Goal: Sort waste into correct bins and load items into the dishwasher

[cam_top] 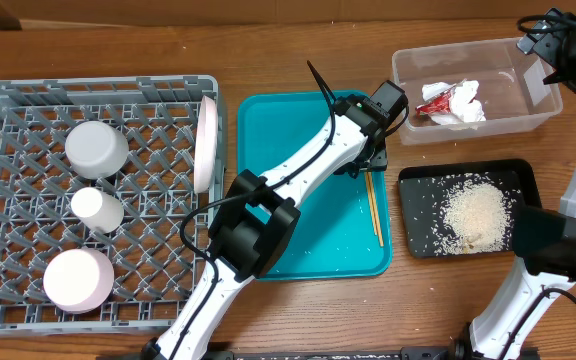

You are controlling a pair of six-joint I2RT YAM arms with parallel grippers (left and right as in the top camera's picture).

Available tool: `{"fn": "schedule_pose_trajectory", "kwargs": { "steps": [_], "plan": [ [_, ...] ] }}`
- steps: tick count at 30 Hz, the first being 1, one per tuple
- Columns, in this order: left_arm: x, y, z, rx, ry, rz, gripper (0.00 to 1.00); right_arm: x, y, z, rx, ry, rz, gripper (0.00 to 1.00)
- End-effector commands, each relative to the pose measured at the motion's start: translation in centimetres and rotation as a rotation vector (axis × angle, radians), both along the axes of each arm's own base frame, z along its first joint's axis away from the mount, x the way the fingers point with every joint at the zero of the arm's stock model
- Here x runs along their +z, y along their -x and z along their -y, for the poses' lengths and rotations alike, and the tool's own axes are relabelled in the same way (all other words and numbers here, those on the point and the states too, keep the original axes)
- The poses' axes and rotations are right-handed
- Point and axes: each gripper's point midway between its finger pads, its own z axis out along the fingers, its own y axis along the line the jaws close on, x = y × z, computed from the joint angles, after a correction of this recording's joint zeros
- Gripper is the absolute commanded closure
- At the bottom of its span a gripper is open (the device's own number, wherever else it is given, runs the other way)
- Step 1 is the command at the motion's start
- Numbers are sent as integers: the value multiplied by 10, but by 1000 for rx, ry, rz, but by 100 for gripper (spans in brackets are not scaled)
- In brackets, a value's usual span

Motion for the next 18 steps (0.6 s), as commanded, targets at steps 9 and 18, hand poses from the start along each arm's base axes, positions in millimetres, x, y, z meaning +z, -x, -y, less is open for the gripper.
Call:
{"fn": "schedule_pose_trajectory", "kwargs": {
  "steps": [9,18],
  "plan": [
    [-4,1,0,0,-26,2,57,15,4,2,0,20,35,0],
    [-11,3,-2,0,-33,-6,57,15,4,2,0,20,35,0]
  ]
}}
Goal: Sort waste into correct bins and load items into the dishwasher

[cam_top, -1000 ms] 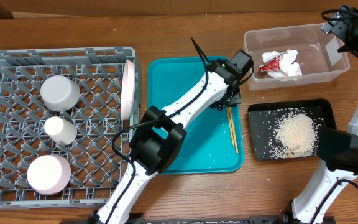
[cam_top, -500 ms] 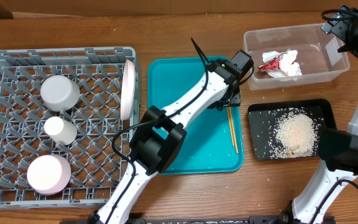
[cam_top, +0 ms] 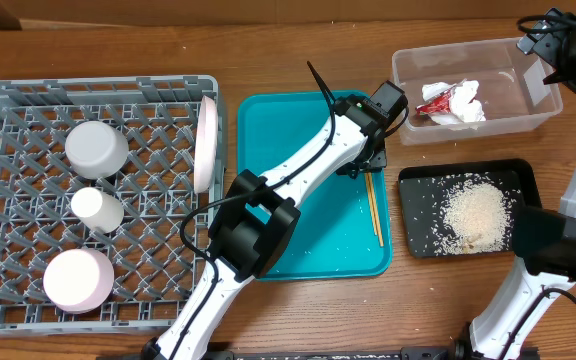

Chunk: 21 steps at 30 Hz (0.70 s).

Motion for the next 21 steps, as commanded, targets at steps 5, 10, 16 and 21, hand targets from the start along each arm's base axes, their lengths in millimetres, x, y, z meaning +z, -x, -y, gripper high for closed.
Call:
{"fn": "schedule_pose_trajectory", "kwargs": {
  "steps": [5,10,16,21],
  "plan": [
    [-16,1,0,-1,-21,6,57,15,4,2,0,20,35,0],
    [-19,3,-2,-1,-28,-1,58,15,4,2,0,20,35,0],
    [-20,3,-2,0,-29,-2,59,15,4,2,0,20,35,0],
    [-20,2,-2,0,-28,0,58,15,4,2,0,20,35,0]
  ]
}}
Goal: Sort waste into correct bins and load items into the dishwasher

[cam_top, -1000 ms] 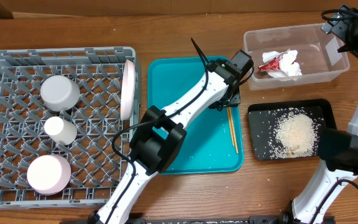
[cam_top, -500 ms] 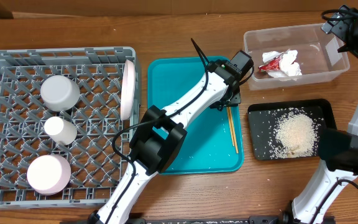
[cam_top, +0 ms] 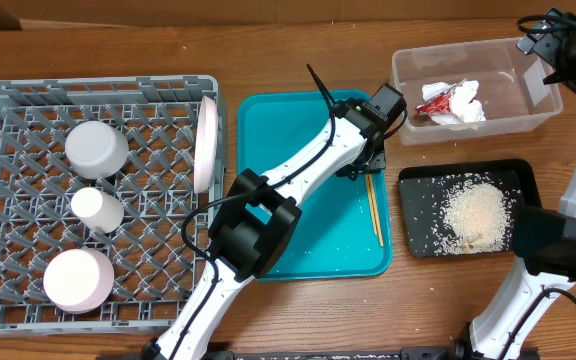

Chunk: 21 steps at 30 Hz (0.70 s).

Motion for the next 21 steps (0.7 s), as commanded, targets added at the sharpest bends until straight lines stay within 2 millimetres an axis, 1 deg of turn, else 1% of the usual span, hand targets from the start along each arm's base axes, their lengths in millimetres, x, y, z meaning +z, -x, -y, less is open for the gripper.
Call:
{"fn": "schedule_pose_trajectory", "kwargs": {
  "steps": [1,5,12,16,18,21],
  "plan": [
    [-12,3,-2,0,-30,-3,58,15,4,2,0,20,36,0],
    [-17,5,-4,0,-36,-10,59,15,4,2,0,20,36,0],
    [-41,20,-17,2,-81,-60,60,15,4,2,0,20,36,0],
    [-43,23,-20,1,-90,-71,62,15,4,2,0,20,36,0],
    [-41,24,-20,2,-89,-75,64,15,4,2,0,20,36,0],
    [-39,25,-27,9,-105,-93,77,15,4,2,0,20,36,0]
  ]
}}
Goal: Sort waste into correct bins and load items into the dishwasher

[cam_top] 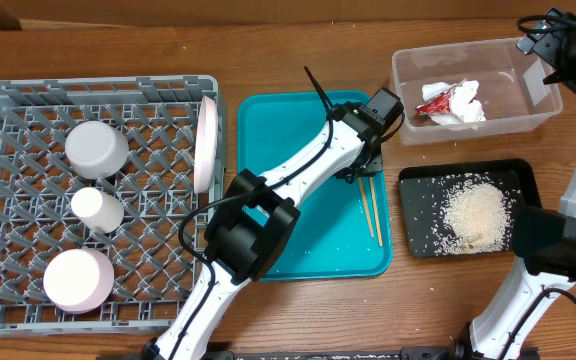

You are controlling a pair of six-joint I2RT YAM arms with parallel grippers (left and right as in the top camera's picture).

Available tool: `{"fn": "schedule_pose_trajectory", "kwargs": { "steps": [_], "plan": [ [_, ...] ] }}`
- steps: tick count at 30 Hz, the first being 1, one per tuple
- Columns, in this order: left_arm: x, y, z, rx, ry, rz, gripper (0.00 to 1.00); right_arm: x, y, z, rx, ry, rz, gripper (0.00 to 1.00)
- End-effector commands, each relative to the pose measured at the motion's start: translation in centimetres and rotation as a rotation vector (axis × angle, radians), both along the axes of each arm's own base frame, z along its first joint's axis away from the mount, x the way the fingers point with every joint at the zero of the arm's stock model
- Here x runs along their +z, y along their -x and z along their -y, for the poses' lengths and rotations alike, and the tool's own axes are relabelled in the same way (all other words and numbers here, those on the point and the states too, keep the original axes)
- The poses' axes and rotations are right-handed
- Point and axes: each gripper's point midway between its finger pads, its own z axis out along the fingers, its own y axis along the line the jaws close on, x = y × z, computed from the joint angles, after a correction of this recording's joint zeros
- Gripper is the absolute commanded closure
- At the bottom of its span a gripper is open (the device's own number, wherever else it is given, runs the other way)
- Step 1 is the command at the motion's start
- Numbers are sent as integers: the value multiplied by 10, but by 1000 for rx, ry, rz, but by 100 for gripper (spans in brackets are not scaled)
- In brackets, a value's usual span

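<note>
Two thin wooden chopsticks point(372, 212) lie slightly splayed on the right side of the teal tray point(268, 130). My left gripper point(360, 170) is down at their upper ends, and its wrist hides the fingers, so neither its state nor any grip can be made out. The grey dishwasher rack point(98, 82) on the left holds a grey cup point(95, 148), a white cup point(96, 208), a pink bowl point(78, 278) and an upright pink plate point(206, 140). My right gripper point(556, 62) hangs over the right end of the clear bin point(408, 60); its fingers cannot be made out.
The clear bin holds crumpled white and red paper waste point(453, 100). A black tray point(408, 215) with spilled rice point(478, 215) lies in front of it. Rice grains dot the teal tray. The right arm's base stands at the lower right.
My left gripper has shifted slightly left and toward the front on the tray. The chopsticks, which lay together as one line, now lie apart as two splayed sticks.
Through the earlier moments my left gripper stayed at the upper end of the chopsticks on the teal tray, barely shifting, with the sticks lying together. Now the sticks are spread apart. The right arm has kept still over the clear bin.
</note>
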Motion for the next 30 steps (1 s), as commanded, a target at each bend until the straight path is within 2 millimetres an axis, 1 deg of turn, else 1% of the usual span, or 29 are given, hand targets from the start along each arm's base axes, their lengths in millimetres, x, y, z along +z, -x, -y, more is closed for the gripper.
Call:
{"fn": "schedule_pose_trajectory", "kwargs": {
  "steps": [1,7,12,14,18,23,24,26,28,30],
  "plan": [
    [-32,19,-19,8,-84,-92,80,15,4,2,0,20,35,0],
    [-14,24,-28,20,-106,-141,96,15,4,2,0,20,35,0],
    [11,20,-31,34,-98,-160,96,15,4,2,0,20,35,0],
    [26,17,-33,37,-95,-158,96,15,4,2,0,20,35,0],
    [65,12,-42,44,-89,-152,96,15,4,2,0,20,35,0],
    [122,8,-57,-41,-71,-110,96,15,4,2,0,20,35,0],
    [133,4,-59,-77,-56,-84,96,15,4,2,0,20,35,0],
    [156,2,-53,-221,27,-47,96,15,4,2,0,20,35,0],
    [177,-2,-60,-220,56,-2,96,15,4,2,0,20,35,0],
    [197,-7,-72,-197,67,43,96,15,4,2,0,20,35,0]
  ]
}}
